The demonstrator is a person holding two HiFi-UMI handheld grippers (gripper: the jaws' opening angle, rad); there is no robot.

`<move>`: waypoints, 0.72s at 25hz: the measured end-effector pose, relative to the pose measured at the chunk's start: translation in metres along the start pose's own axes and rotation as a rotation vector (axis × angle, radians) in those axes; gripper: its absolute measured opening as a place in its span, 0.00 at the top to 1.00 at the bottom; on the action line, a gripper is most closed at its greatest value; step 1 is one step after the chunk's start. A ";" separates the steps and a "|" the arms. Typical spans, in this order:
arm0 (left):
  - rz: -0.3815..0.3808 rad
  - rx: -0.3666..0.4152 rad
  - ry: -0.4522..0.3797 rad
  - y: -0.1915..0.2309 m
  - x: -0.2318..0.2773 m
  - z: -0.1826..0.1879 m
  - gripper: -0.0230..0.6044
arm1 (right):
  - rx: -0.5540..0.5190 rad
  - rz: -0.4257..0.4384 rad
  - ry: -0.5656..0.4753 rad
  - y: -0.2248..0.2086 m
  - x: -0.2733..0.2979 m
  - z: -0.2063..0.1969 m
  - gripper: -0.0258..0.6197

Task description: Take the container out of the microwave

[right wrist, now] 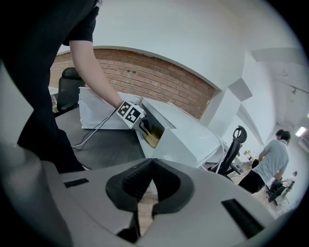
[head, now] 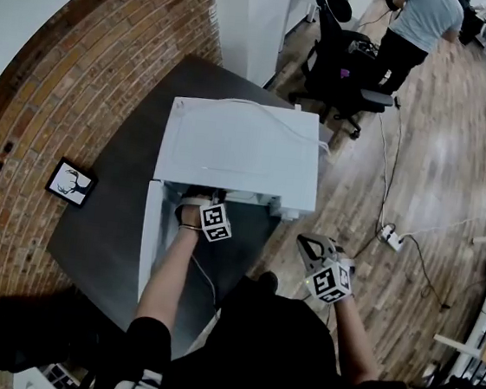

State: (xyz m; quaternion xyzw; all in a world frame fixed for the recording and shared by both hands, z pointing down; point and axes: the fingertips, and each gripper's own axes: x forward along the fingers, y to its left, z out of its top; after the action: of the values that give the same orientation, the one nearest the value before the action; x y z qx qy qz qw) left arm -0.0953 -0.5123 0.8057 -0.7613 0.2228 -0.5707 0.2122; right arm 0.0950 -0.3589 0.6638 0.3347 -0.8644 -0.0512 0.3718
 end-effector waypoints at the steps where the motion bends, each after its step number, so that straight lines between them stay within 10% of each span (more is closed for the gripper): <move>1: 0.001 0.004 0.000 0.000 0.000 0.000 0.88 | -0.007 0.001 -0.004 -0.001 0.000 0.001 0.96; 18: 0.012 0.018 0.017 -0.008 -0.015 0.010 0.90 | -0.004 0.005 -0.025 0.000 -0.011 -0.003 0.96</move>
State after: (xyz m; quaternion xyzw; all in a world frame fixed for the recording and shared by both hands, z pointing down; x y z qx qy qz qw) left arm -0.0881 -0.4967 0.7962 -0.7531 0.2243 -0.5779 0.2204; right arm 0.1024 -0.3516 0.6597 0.3310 -0.8698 -0.0562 0.3616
